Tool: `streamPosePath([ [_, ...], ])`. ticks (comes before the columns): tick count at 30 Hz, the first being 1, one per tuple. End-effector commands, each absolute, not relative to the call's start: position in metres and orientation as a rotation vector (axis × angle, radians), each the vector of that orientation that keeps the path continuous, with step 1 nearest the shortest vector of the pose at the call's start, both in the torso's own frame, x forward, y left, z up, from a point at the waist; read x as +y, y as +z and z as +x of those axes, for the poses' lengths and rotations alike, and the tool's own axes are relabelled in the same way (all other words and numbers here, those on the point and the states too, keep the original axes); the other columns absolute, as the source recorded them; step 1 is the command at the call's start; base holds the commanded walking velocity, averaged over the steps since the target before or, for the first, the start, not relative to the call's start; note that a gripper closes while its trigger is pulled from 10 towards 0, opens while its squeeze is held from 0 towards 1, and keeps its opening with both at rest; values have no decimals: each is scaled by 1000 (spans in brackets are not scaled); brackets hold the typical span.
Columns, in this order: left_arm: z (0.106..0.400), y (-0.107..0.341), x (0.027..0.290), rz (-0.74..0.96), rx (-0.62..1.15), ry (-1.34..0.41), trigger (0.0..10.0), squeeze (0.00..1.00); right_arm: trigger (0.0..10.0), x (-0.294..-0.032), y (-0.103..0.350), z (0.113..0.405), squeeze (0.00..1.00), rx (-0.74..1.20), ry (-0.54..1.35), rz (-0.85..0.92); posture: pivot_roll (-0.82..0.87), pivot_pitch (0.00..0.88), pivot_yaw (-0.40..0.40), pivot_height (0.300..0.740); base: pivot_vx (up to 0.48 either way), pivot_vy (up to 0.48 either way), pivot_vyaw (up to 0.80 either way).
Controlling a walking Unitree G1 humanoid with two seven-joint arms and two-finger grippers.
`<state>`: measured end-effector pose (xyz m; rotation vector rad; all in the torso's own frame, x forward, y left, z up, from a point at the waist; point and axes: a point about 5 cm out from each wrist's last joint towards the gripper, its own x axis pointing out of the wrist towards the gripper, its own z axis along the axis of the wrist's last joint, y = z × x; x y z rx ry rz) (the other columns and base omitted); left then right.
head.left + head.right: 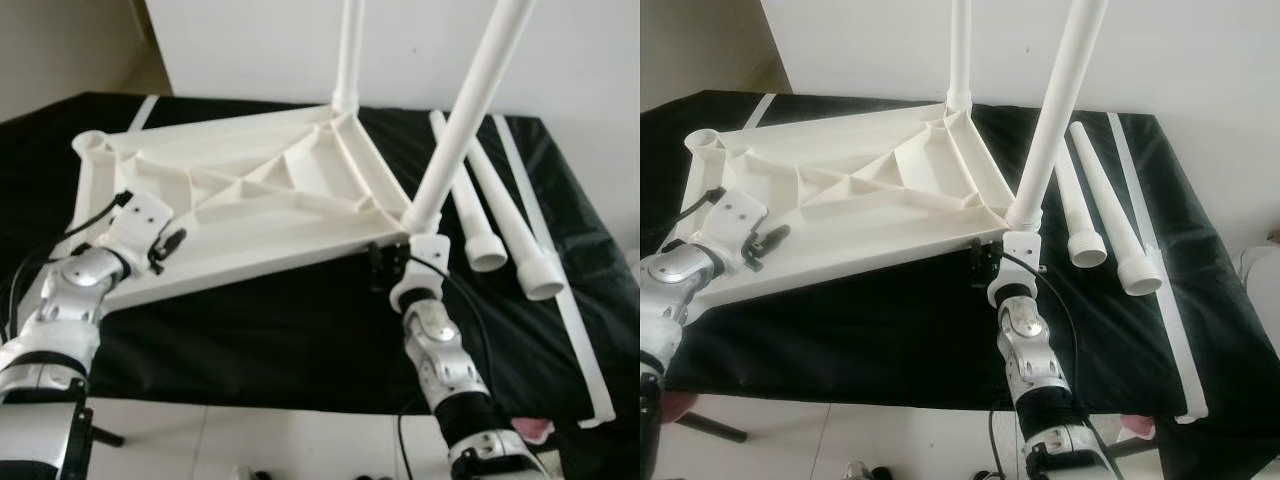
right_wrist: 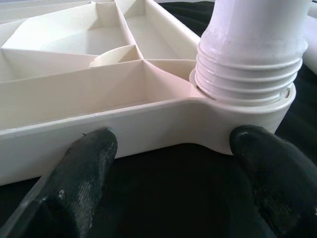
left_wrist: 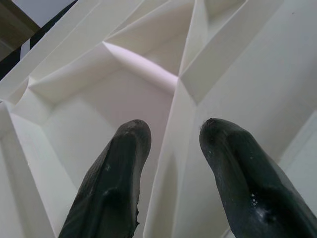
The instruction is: Building children table
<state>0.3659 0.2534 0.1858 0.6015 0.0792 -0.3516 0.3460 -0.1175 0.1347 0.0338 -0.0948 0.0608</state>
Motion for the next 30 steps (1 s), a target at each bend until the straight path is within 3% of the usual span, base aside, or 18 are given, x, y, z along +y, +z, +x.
streamPosePath([
  [1,347,167,236,572,263,-867,10000,0,10000,-117,133,348,0,-93,65,40,-38,156,17,740,0,0,0],
  [12,314,144,208,494,338,-1127,10000,0,10000,-113,136,369,0,-39,97,14,-34,151,33,740,0,0,0],
  [21,282,162,168,257,246,-1335,10000,0,10000,-84,143,378,0,-59,275,-64,-48,155,51,740,0,0,0],
  [26,286,172,162,252,162,-1280,10000,0,10000,-89,148,381,0,-88,245,-64,-41,153,37,740,0,0,0],
  [30,306,177,176,299,140,-1093,10000,0,10000,-105,150,381,0,-125,182,-49,-31,153,17,740,0,0,0],
])
